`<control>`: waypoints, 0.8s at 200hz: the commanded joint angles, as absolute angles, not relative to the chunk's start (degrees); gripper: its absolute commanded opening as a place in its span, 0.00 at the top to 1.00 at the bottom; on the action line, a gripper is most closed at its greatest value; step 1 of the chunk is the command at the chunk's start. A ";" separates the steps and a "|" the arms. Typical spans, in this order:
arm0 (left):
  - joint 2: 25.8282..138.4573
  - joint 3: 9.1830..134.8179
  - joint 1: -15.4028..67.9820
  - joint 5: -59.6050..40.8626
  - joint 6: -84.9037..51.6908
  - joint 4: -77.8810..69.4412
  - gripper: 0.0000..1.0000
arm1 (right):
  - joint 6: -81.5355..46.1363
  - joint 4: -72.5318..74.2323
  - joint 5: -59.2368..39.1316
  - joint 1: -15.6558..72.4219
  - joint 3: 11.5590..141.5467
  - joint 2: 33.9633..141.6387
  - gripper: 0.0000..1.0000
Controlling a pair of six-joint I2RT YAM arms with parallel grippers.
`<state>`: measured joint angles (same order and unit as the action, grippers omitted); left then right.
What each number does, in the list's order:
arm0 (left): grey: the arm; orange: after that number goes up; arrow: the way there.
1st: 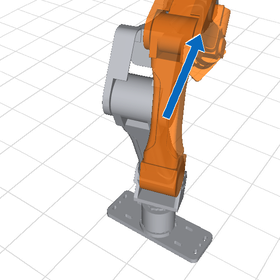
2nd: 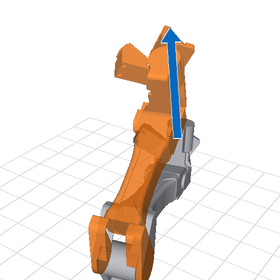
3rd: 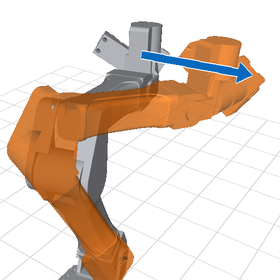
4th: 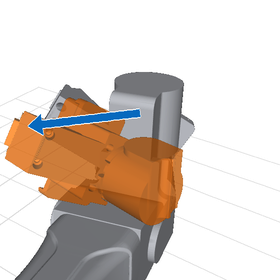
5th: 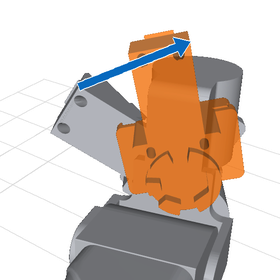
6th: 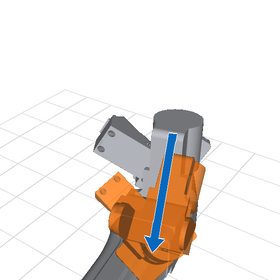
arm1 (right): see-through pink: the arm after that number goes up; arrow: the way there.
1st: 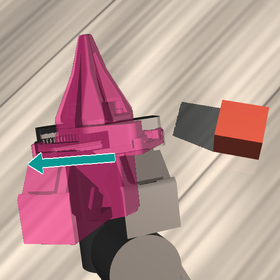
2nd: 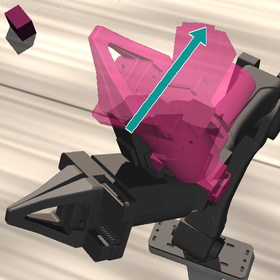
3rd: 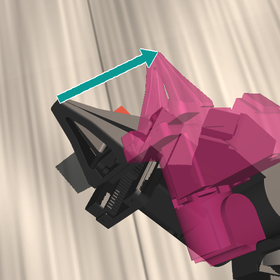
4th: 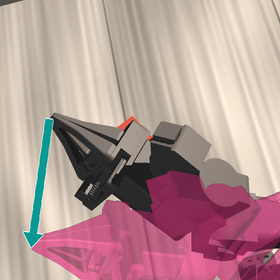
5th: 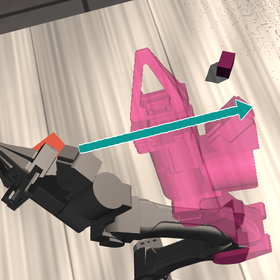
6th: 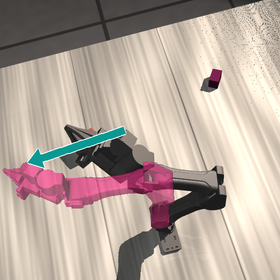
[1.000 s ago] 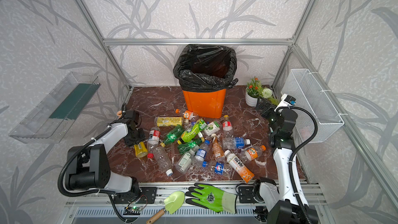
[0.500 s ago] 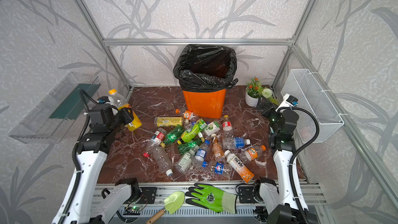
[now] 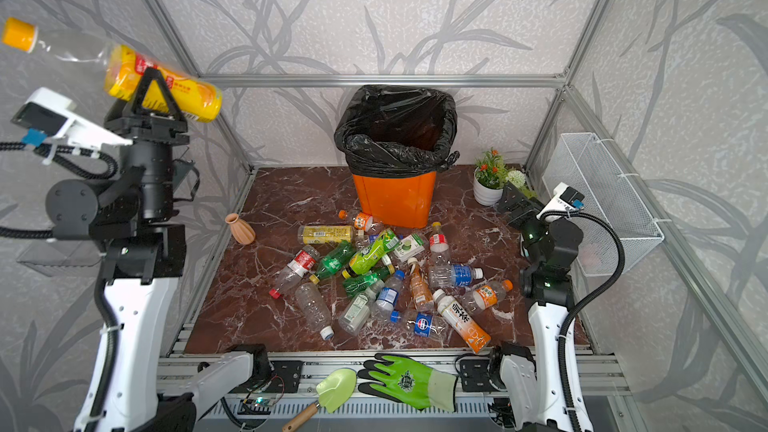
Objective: Throw the plastic bottles in the bin
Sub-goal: 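Lift the yellow bottle and carry it over the bin with the left gripper, then open the left gripper to drop the yellow bottle into the bin, then withdraw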
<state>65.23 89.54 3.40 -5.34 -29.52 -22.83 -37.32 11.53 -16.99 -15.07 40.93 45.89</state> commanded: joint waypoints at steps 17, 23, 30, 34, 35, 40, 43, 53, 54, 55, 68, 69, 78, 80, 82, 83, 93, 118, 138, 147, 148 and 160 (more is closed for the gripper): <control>88.07 108.06 18.59 -11.01 -24.16 -15.68 0.63 | -36.98 8.78 -17.27 -15.38 41.02 43.07 0.01; 92.48 113.25 19.93 -11.44 -24.32 -12.05 0.57 | -36.94 8.27 -17.31 -15.34 40.96 42.76 0.01; 97.28 119.84 21.10 -11.43 -24.84 -7.16 0.46 | -36.92 7.28 -17.37 -15.42 40.95 42.26 0.01; 100.02 123.73 21.51 -11.38 -25.46 -4.33 0.39 | -36.08 6.73 -17.32 -15.40 40.98 42.01 0.01; 100.72 124.71 21.61 -11.36 -25.56 -3.57 0.37 | -35.62 6.57 -17.36 -15.39 41.01 41.96 0.01; 104.08 129.49 22.01 -11.42 -26.09 0.68 0.21 | -34.98 5.96 -17.33 -15.41 40.98 41.64 0.01; 106.13 133.56 22.27 -11.46 -26.18 3.63 0.06 | -34.72 5.56 -17.37 -15.42 41.04 41.51 0.01; 113.27 147.60 22.65 -10.39 -26.19 14.40 0.01 | -33.68 4.05 -17.32 -15.38 41.56 40.86 0.01; 113.99 149.08 22.62 -10.25 -26.19 15.64 0.01 | -33.54 3.91 -17.31 -15.42 41.61 40.78 0.01; 114.78 150.57 22.65 -10.13 -26.15 16.74 0.01 | -33.43 3.76 -17.27 -15.45 41.64 40.74 0.01; 123.57 169.73 22.76 -8.09 -25.36 28.24 0.01 | -31.61 1.88 -17.19 -15.41 42.73 39.97 0.01; 124.19 171.00 22.76 -7.96 -25.29 28.84 0.01 | -31.45 1.78 -17.16 -15.44 42.76 39.94 0.01; 128.40 180.16 22.74 -6.68 -24.55 32.12 0.01 | -30.41 0.68 -17.05 -15.44 43.38 39.60 0.01; 128.27 179.93 22.67 -6.81 -24.53 31.87 0.01 | -30.19 0.48 -17.01 -15.46 43.47 39.50 0.01; 127.83 179.24 22.56 -7.31 -24.52 31.94 0.01 | -29.97 0.21 -16.92 -15.46 43.58 39.40 0.01; 127.72 178.74 22.53 -7.43 -24.52 31.70 0.01 | -29.97 0.21 -16.92 -15.46 43.58 39.40 0.01; 123.66 172.79 22.71 -7.01 -23.49 29.99 0.01 | -29.75 -0.09 -16.91 -15.48 43.77 39.16 0.01; 110.72 151.15 22.92 -6.53 -20.86 22.64 0.01 | -30.52 -0.09 -17.21 -15.53 42.82 38.86 0.01; 100.45 134.46 23.03 -5.30 -20.14 13.44 0.01 | -31.91 -0.72 -17.05 -15.55 41.86 38.88 0.01; 96.92 127.86 23.00 -4.64 -19.88 10.69 0.01 | -32.45 -1.63 -16.62 -15.50 41.46 38.85 0.01; 96.58 127.25 23.02 -4.56 -19.83 10.58 0.01 | -32.48 -1.74 -16.57 -15.49 41.43 38.85 0.01; 92.77 121.37 23.11 -3.90 -19.14 9.74 0.01 | -32.40 -2.92 -16.55 -15.50 40.85 38.92 0.01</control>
<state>100.25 131.57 22.85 -5.93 -21.98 17.76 -31.77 -0.25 -16.93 -15.33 41.60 39.51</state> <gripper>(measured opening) 0.992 0.991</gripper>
